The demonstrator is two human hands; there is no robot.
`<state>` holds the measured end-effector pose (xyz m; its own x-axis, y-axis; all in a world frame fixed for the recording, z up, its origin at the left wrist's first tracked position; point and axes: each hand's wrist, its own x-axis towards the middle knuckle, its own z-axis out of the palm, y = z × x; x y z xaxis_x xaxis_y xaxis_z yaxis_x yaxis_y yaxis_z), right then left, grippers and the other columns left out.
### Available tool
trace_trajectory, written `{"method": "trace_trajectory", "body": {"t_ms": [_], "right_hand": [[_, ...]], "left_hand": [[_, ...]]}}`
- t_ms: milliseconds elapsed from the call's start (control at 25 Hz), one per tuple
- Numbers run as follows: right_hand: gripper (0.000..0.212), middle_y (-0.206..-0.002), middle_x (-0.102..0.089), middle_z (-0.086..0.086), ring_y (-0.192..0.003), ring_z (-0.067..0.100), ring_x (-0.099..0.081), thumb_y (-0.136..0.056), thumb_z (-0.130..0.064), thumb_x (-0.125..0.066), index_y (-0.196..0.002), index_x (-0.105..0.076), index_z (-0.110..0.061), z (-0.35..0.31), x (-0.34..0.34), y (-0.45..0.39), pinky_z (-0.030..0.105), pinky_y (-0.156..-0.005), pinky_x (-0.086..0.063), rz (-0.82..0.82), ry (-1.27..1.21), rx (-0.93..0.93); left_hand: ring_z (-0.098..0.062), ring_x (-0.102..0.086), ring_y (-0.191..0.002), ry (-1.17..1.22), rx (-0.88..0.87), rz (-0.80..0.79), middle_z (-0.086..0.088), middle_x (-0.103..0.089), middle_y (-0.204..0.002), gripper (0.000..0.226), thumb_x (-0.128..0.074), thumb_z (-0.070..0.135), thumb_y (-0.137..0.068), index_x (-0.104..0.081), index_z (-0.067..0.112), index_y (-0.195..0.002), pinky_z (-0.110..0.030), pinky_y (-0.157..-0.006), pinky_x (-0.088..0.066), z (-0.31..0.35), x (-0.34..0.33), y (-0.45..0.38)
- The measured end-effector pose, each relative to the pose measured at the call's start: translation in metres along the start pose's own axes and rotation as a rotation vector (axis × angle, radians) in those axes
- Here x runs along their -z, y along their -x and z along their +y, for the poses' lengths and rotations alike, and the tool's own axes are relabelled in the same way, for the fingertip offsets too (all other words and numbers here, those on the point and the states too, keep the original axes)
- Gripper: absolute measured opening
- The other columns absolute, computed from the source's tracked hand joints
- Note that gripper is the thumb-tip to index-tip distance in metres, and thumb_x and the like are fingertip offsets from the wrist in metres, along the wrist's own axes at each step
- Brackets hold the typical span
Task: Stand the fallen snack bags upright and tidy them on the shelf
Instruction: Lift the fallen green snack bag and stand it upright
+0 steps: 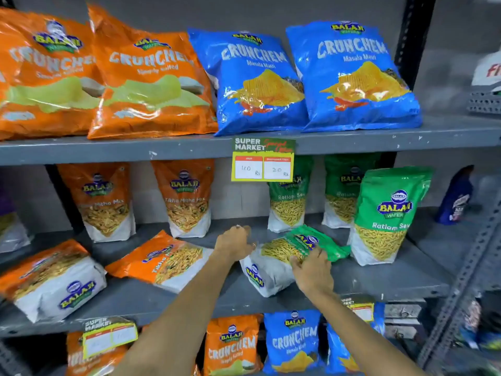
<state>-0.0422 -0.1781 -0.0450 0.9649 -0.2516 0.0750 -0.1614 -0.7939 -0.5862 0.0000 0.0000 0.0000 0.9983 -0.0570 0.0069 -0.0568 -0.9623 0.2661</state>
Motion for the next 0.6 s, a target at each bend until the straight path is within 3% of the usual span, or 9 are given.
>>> {"method": "trace_trajectory", "body": {"t_ms": [160,200,280,320,360,440,480,600], "right_hand": [[0.090,-0.153,-0.015,0.023,-0.136,0.040,-0.026,-0.085,-0.050,-0.048,-0.143,-0.005,0.004,-0.003,-0.021,-0.013,0.047,-0.105,-0.034,-0.075,-0.107,-0.258],[0.093,-0.154,-0.012,0.024,-0.137,0.040,-0.024,-0.084,-0.051,-0.049,-0.143,-0.002,0.004,-0.004,-0.025,-0.019,0.047,-0.107,-0.032,-0.086,-0.148,-0.292],[0.100,-0.155,-0.005,0.027,-0.139,0.041,-0.022,-0.082,-0.050,-0.054,-0.143,0.004,0.003,-0.006,-0.031,-0.029,0.046,-0.109,-0.030,-0.087,-0.231,-0.334],[0.102,-0.155,-0.002,0.028,-0.139,0.042,-0.022,-0.081,-0.049,-0.057,-0.143,0.006,0.002,-0.008,-0.032,-0.033,0.046,-0.109,-0.029,-0.082,-0.277,-0.353],[0.104,-0.155,0.002,0.027,-0.140,0.041,-0.021,-0.080,-0.046,-0.060,-0.143,0.008,0.001,-0.008,-0.034,-0.035,0.044,-0.110,-0.029,-0.074,-0.322,-0.370],[0.107,-0.155,0.011,0.026,-0.141,0.039,-0.018,-0.077,-0.037,-0.067,-0.144,0.010,-0.003,-0.010,-0.036,-0.037,0.041,-0.110,-0.028,-0.045,-0.425,-0.402],[0.111,-0.154,0.014,0.024,-0.142,0.037,-0.016,-0.074,-0.030,-0.072,-0.145,0.010,-0.007,-0.010,-0.037,-0.037,0.040,-0.109,-0.029,-0.009,-0.509,-0.419],[0.121,-0.153,-0.001,0.025,-0.138,0.036,-0.023,-0.060,-0.016,-0.083,-0.144,0.004,-0.015,-0.007,-0.036,-0.045,0.040,-0.105,-0.036,0.117,-0.720,-0.563]], "left_hand": [[-0.026,-0.060,-0.110,0.284,0.014,-0.215,-0.011,-0.066,-0.118,0.070,-0.061,0.062,-0.065,-0.063,0.009,-0.111,-0.039,-0.096,-0.050,-0.018,-0.026,-0.049],[-0.024,-0.063,-0.103,0.342,0.009,-0.246,-0.010,-0.068,-0.108,0.077,-0.063,0.068,-0.059,-0.064,0.007,-0.105,-0.037,-0.091,-0.053,-0.019,-0.031,-0.059],[-0.020,-0.061,-0.081,0.408,0.000,-0.387,-0.014,-0.063,-0.079,0.067,-0.064,0.064,-0.067,-0.065,0.002,-0.093,-0.022,-0.072,-0.051,-0.019,-0.036,-0.072],[-0.019,-0.060,-0.078,0.447,0.016,-0.469,-0.016,-0.063,-0.076,0.063,-0.066,0.057,-0.071,-0.065,0.001,-0.099,-0.019,-0.071,-0.049,-0.018,-0.035,-0.075],[-0.022,-0.063,-0.084,0.509,0.047,-0.556,-0.008,-0.069,-0.082,0.060,-0.071,0.055,-0.068,-0.066,0.006,-0.102,-0.024,-0.080,-0.051,-0.021,-0.039,-0.081],[-0.031,-0.067,-0.102,0.656,0.129,-0.691,-0.008,-0.073,-0.109,0.064,-0.080,0.051,-0.058,-0.068,0.012,-0.108,-0.045,-0.098,-0.051,-0.023,-0.045,-0.089],[-0.030,-0.069,-0.100,0.705,0.143,-0.777,-0.010,-0.074,-0.107,0.058,-0.080,0.045,-0.061,-0.068,0.009,-0.105,-0.047,-0.097,-0.052,-0.021,-0.046,-0.092],[-0.016,-0.071,-0.055,0.733,0.193,-0.892,-0.002,-0.076,-0.061,0.022,-0.063,0.029,-0.085,-0.063,0.007,-0.080,-0.028,-0.062,-0.061,-0.016,-0.046,-0.094]]}}
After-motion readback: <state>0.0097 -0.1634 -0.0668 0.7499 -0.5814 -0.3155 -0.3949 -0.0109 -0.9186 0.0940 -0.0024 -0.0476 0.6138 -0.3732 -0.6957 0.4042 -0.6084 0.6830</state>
